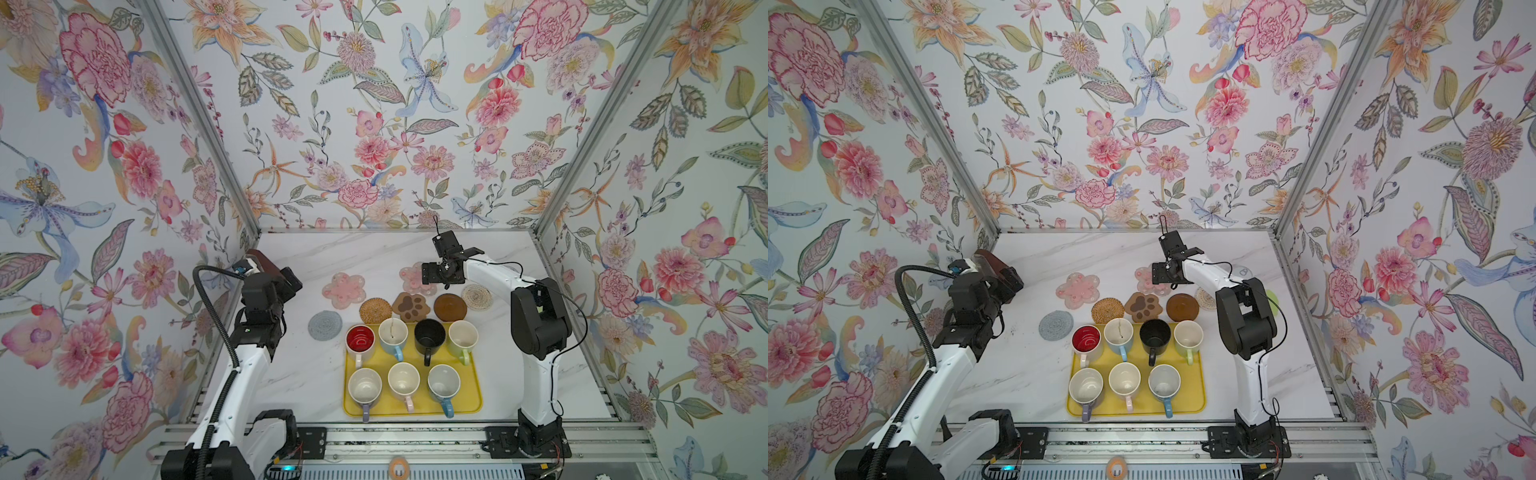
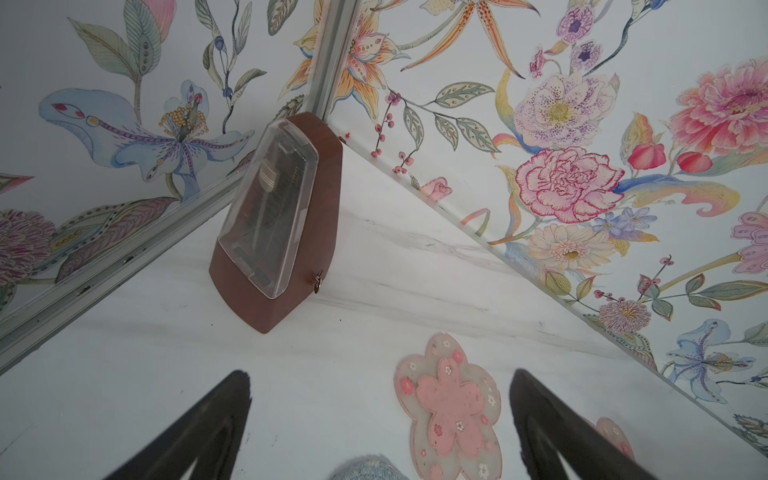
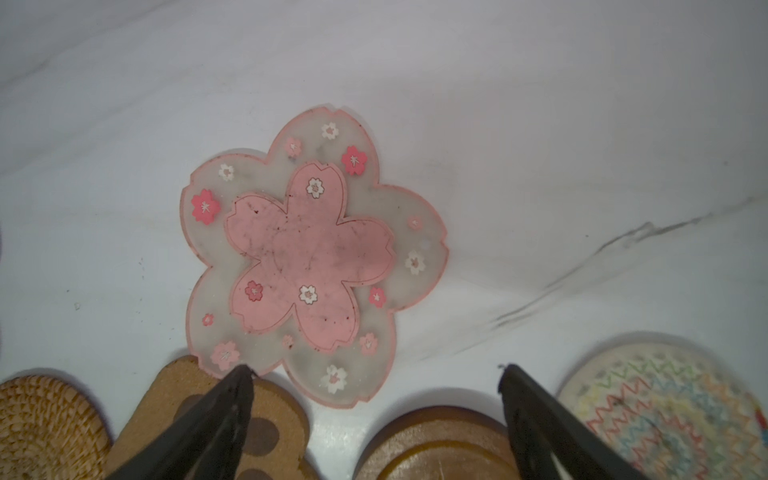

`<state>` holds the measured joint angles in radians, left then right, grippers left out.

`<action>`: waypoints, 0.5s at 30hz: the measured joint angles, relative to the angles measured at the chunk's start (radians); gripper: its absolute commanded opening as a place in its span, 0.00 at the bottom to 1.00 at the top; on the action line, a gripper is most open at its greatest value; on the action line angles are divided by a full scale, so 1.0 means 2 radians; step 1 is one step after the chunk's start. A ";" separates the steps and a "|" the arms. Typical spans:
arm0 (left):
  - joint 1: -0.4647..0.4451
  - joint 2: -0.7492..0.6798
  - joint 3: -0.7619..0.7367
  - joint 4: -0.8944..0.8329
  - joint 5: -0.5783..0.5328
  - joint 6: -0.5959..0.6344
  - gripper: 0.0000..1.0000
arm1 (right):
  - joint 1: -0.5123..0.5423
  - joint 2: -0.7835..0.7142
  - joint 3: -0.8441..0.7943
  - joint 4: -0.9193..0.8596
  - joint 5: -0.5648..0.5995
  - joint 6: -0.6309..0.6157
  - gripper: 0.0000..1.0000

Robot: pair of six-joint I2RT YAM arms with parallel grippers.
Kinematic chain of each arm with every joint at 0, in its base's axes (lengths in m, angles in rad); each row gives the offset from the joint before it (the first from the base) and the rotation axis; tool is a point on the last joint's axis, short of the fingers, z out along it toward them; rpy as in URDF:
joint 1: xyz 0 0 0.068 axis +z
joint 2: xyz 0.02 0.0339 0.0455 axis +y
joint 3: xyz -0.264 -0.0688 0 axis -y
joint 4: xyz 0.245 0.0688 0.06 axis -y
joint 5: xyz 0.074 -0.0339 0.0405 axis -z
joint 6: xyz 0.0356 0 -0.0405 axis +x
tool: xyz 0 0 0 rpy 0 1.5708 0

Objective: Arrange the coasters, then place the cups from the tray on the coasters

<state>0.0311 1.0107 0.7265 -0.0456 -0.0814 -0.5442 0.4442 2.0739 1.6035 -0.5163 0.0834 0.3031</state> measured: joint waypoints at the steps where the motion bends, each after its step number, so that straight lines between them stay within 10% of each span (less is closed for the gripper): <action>1: 0.000 0.000 0.000 0.001 0.000 -0.001 0.99 | 0.001 0.000 -0.003 -0.002 -0.002 -0.003 0.92; 15: 0.000 -0.001 0.001 0.002 0.000 -0.010 0.99 | 0.013 0.025 -0.003 -0.016 -0.012 -0.015 0.91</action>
<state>0.0311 1.0084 0.7277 -0.0414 -0.0811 -0.5636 0.4702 2.1231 1.5970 -0.5491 0.0597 0.2722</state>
